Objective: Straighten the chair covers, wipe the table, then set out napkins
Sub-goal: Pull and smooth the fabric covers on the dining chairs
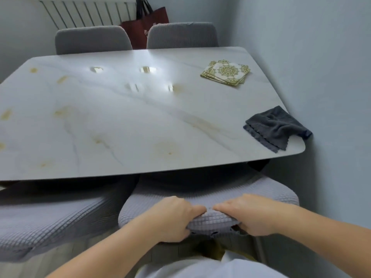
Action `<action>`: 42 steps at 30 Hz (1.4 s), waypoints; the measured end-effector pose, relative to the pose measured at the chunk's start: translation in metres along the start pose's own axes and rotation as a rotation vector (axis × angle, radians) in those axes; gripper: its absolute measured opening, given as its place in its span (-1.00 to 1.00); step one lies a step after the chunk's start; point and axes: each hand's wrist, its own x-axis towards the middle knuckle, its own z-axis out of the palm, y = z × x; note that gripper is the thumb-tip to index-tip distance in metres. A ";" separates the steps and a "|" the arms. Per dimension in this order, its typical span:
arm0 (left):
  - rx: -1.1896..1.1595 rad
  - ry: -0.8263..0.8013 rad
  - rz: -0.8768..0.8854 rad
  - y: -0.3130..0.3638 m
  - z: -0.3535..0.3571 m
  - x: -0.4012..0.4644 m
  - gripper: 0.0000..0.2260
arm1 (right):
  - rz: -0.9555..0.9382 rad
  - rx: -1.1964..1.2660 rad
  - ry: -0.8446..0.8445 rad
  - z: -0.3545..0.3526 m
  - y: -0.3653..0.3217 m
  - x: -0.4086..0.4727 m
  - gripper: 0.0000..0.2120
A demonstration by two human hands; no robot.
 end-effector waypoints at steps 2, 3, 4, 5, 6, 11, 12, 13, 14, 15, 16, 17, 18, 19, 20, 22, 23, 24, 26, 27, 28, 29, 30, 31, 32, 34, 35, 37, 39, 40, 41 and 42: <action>-0.031 0.021 -0.022 0.000 0.002 -0.002 -0.55 | 0.008 0.052 0.019 0.000 0.000 0.000 -0.58; -0.057 0.034 -0.035 0.000 0.003 -0.003 -0.52 | 0.015 0.080 0.011 -0.002 0.000 0.000 -0.59; -0.085 0.033 -0.053 0.000 0.003 -0.005 -0.48 | 0.023 0.114 -0.009 -0.005 0.003 -0.002 -0.55; -0.110 0.019 -0.079 0.000 0.005 -0.008 -0.42 | 0.037 0.164 -0.035 -0.007 0.005 -0.004 -0.47; -0.123 -0.001 -0.103 0.000 0.009 -0.011 -0.33 | 0.057 0.212 -0.063 -0.009 0.009 -0.008 -0.36; 0.093 0.125 -0.180 0.011 0.022 -0.036 0.07 | 0.096 0.017 -0.020 0.011 0.012 -0.025 0.10; 0.141 0.211 -0.171 0.016 0.024 -0.041 0.04 | 0.081 -0.086 0.055 0.017 0.007 -0.028 0.13; 0.168 0.316 -0.145 0.017 0.027 -0.044 -0.05 | 0.051 -0.202 0.173 0.022 0.005 -0.029 0.14; 0.162 0.422 -0.118 0.017 0.030 -0.046 -0.17 | 0.034 -0.271 0.280 0.026 0.004 -0.030 0.12; 0.130 0.496 -0.093 0.017 0.031 -0.049 -0.28 | 0.026 -0.309 0.383 0.029 0.005 -0.030 0.04; 0.103 0.545 -0.068 0.015 0.032 -0.050 -0.36 | 0.003 -0.325 0.473 0.031 0.007 -0.029 -0.08; 0.074 0.561 -0.058 0.015 0.031 -0.051 -0.44 | -0.030 -0.325 0.530 0.032 0.008 -0.029 -0.19; 0.061 0.577 -0.053 0.014 0.031 -0.052 -0.50 | -0.064 -0.324 0.565 0.033 0.010 -0.029 -0.27; 0.070 0.586 -0.046 0.013 0.030 -0.053 -0.56 | -0.082 -0.317 0.579 0.034 0.010 -0.029 -0.34; 0.092 0.593 -0.035 0.012 0.029 -0.053 -0.59 | -0.099 -0.318 0.595 0.035 0.012 -0.029 -0.38; 0.116 0.591 -0.005 0.009 0.029 -0.055 -0.60 | -0.122 -0.328 0.609 0.033 0.013 -0.029 -0.41; 0.115 0.583 0.005 0.007 0.031 -0.057 -0.58 | -0.119 -0.331 0.603 0.032 0.012 -0.031 -0.42; 0.120 0.571 -0.003 0.003 0.032 -0.057 -0.53 | -0.119 -0.328 0.579 0.031 0.014 -0.031 -0.41; 0.117 0.489 -0.068 0.000 0.033 -0.058 -0.36 | -0.060 -0.273 0.449 0.030 0.016 -0.031 -0.34; 0.117 0.418 -0.119 -0.001 0.033 -0.057 -0.26 | -0.005 -0.252 0.359 0.030 0.018 -0.031 -0.28; 0.082 0.325 -0.182 -0.002 0.034 -0.057 -0.18 | 0.058 -0.241 0.288 0.031 0.021 -0.032 -0.22; 0.020 0.245 -0.253 -0.003 0.035 -0.055 -0.13 | 0.107 -0.238 0.260 0.032 0.023 -0.033 -0.16; -0.051 0.213 -0.313 -0.004 0.034 -0.054 -0.10 | 0.141 -0.231 0.261 0.033 0.024 -0.034 -0.12; -0.124 0.222 -0.364 -0.004 0.034 -0.052 -0.08 | 0.155 -0.219 0.273 0.033 0.024 -0.034 -0.09; -0.179 0.242 -0.397 -0.005 0.034 -0.049 -0.10 | 0.168 -0.197 0.280 0.033 0.024 -0.033 -0.09; -0.149 0.223 -0.437 -0.006 0.032 -0.044 -0.26 | 0.213 -0.119 0.288 0.031 0.022 -0.029 -0.13; -0.089 0.193 -0.449 -0.006 0.032 -0.041 -0.36 | 0.244 -0.084 0.292 0.030 0.020 -0.027 -0.17; 0.006 0.156 -0.469 -0.004 0.031 -0.037 -0.49 | 0.292 -0.083 0.294 0.028 0.017 -0.023 -0.32; 0.043 0.155 -0.472 -0.002 0.032 -0.035 -0.56 | 0.303 -0.132 0.344 0.029 0.015 -0.020 -0.45; 0.059 0.157 -0.468 -0.001 0.032 -0.034 -0.58 | 0.303 -0.156 0.370 0.031 0.013 -0.020 -0.48; 0.073 0.156 -0.461 -0.001 0.031 -0.034 -0.59 | 0.308 -0.180 0.387 0.033 0.013 -0.020 -0.48; 0.083 0.153 -0.451 -0.001 0.030 -0.034 -0.59 | 0.314 -0.205 0.400 0.035 0.013 -0.020 -0.49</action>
